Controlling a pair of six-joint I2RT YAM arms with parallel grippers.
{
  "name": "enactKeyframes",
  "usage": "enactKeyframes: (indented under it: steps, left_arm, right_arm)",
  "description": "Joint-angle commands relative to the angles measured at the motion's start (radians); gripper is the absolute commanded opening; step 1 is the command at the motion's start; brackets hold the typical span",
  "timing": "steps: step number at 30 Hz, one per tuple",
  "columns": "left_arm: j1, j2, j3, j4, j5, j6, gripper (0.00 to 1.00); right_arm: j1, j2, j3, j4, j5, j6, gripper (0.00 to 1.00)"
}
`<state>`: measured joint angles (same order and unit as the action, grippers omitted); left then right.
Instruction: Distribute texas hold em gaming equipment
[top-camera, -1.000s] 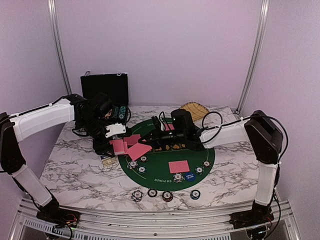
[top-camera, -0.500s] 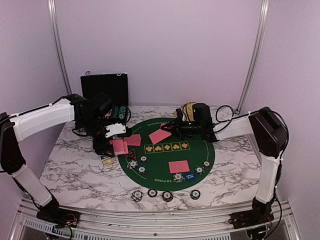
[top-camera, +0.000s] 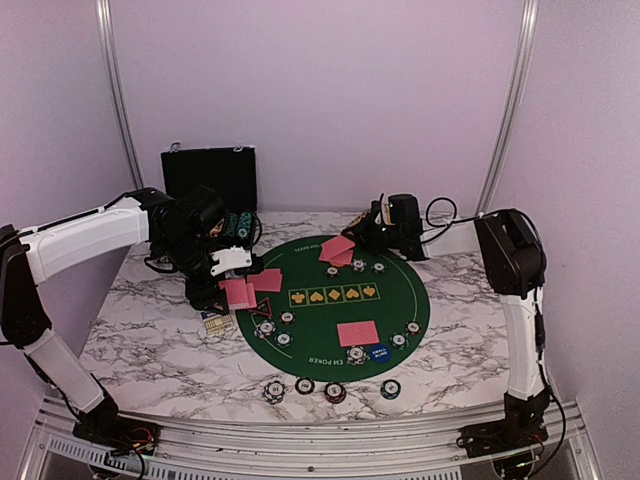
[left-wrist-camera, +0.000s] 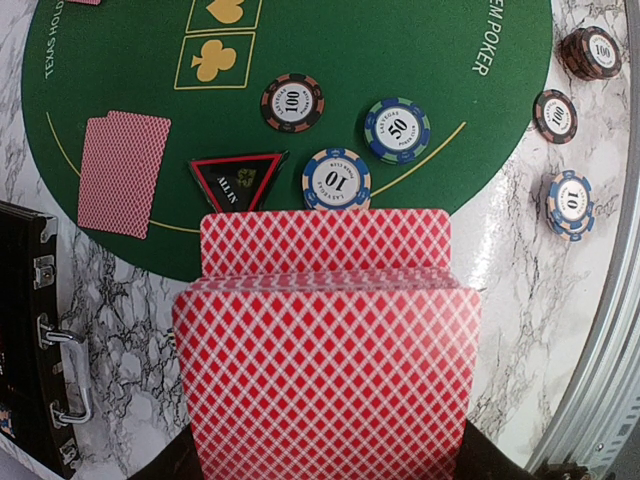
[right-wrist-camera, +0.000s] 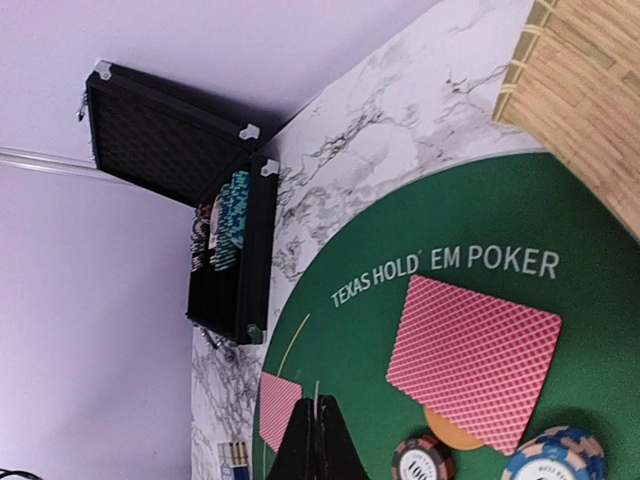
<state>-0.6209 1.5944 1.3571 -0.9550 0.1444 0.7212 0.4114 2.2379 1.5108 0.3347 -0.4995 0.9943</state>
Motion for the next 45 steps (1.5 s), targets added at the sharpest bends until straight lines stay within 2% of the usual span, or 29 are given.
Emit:
enactKeyframes:
  steps: [1,11,20,26,31,36,40,45]
  left_arm:
    - [-0.002,-0.024,0.019,-0.027,0.005,0.001,0.00]
    - [-0.002,-0.022,0.022,-0.030,0.005,0.001,0.00]
    - [-0.002,-0.017,0.024,-0.033,0.004,0.001,0.00]
    - [-0.002,-0.017,0.022,-0.034,0.004,0.004,0.00]
    - [-0.002,-0.017,0.021,-0.034,0.004,0.001,0.00]
    - [-0.002,-0.018,0.023,-0.034,0.005,0.000,0.00]
    - [-0.002,-0.022,0.026,-0.033,0.007,-0.002,0.00]
    - [-0.002,-0.026,0.023,-0.033,0.010,-0.003,0.00]
  right_arm:
    - [-0.002,0.057,0.080,-0.036,0.093,-0.046,0.00]
    - [-0.001,0.137,0.201,-0.124,0.186,-0.119,0.02]
    - [0.000,0.132,0.234,-0.208,0.221,-0.188,0.31]
    - [0.000,0.078,0.223,-0.250,0.264,-0.248,0.41]
    - [0.000,0.013,0.220,-0.298,0.318,-0.311,0.60]
    - [0.001,-0.087,0.147,-0.293,0.367,-0.350,0.79]
    - [0.014,-0.164,0.087,-0.293,0.356,-0.360,0.85]
    - [0.070,-0.273,-0.058,-0.234,0.251,-0.327,0.91]
